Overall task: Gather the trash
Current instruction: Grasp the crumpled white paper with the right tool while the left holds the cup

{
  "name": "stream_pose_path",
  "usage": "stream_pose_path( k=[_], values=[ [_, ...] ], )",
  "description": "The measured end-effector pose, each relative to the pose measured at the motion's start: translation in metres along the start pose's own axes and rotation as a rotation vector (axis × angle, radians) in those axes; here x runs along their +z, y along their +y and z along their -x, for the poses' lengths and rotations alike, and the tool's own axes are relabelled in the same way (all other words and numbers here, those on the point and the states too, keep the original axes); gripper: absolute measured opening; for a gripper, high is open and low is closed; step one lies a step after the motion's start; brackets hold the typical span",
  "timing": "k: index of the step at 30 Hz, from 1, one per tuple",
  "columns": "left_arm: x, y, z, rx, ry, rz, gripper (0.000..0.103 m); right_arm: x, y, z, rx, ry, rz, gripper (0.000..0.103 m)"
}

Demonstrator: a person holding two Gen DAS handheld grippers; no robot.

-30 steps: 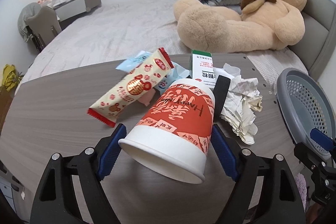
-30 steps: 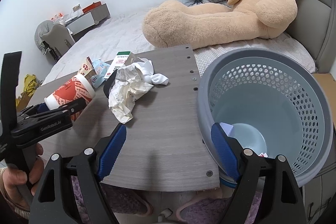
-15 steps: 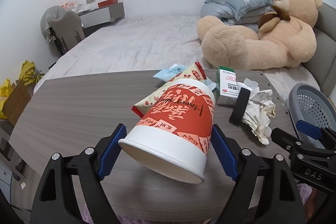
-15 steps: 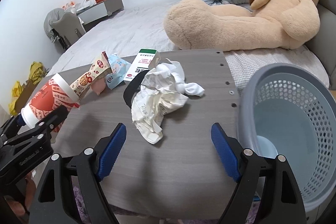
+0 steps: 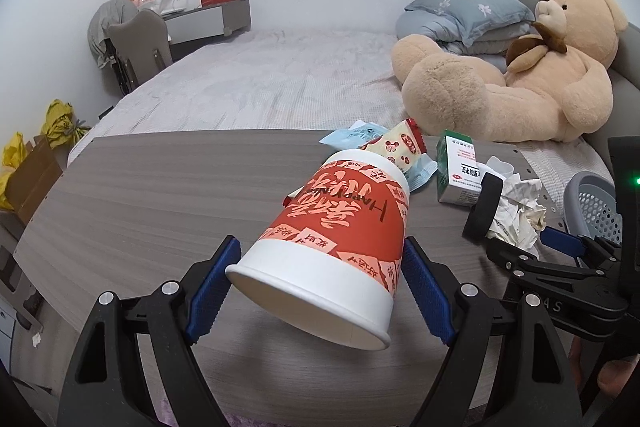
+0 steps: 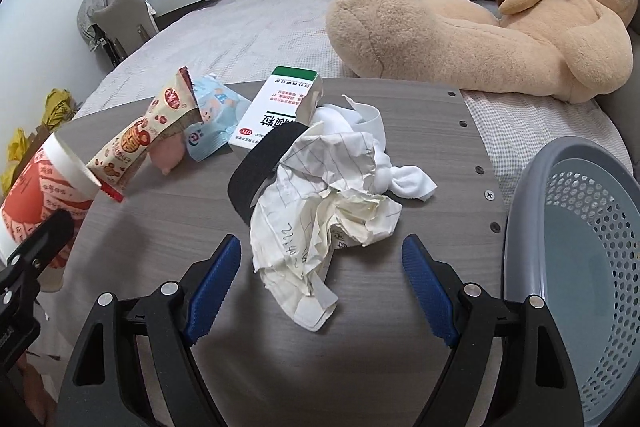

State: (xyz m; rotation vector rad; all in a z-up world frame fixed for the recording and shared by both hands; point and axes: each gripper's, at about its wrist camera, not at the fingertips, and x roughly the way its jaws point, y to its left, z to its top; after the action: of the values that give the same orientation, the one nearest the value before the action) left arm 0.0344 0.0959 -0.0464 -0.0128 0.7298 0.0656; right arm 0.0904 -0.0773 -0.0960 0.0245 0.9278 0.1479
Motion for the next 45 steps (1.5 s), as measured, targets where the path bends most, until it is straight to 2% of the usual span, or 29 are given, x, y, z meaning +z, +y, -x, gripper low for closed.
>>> stream_pose_path(
  k=[2,5,10,11,12,13,19,32,45],
  values=[
    [0.0,0.002,-0.001,-0.008,0.006,0.008,0.079,0.0,0.001,-0.002,-0.006,0.0,0.006,0.078],
    [0.0,0.004,-0.001,-0.011,0.008,0.014,0.079,0.002,0.004,-0.002,-0.018,-0.009,0.027,0.067],
    [-0.002,0.006,0.0,-0.018,0.005,0.021,0.079,0.0,0.006,0.004,-0.015,-0.018,0.048,0.061],
    [-0.001,0.007,0.0,-0.02,0.004,0.021,0.079,-0.001,0.007,0.006,-0.012,-0.02,0.05,0.056],
    [-0.001,0.007,0.0,-0.021,0.004,0.022,0.079,-0.003,0.008,0.007,-0.003,-0.014,0.055,0.038],
    [-0.001,0.007,0.001,-0.024,0.003,0.022,0.079,-0.004,0.009,0.007,-0.001,-0.002,0.06,0.032],
    [0.0,0.003,0.009,-0.03,-0.008,0.019,0.079,-0.012,0.007,0.016,0.035,0.02,0.036,0.026],
    [-0.003,-0.01,0.039,-0.071,-0.038,-0.02,0.079,-0.035,0.003,0.061,0.059,-0.019,0.016,0.026],
    [-0.001,-0.044,0.086,-0.134,-0.087,-0.075,0.079,-0.055,-0.03,0.119,0.071,-0.124,-0.042,0.026]
  ],
)
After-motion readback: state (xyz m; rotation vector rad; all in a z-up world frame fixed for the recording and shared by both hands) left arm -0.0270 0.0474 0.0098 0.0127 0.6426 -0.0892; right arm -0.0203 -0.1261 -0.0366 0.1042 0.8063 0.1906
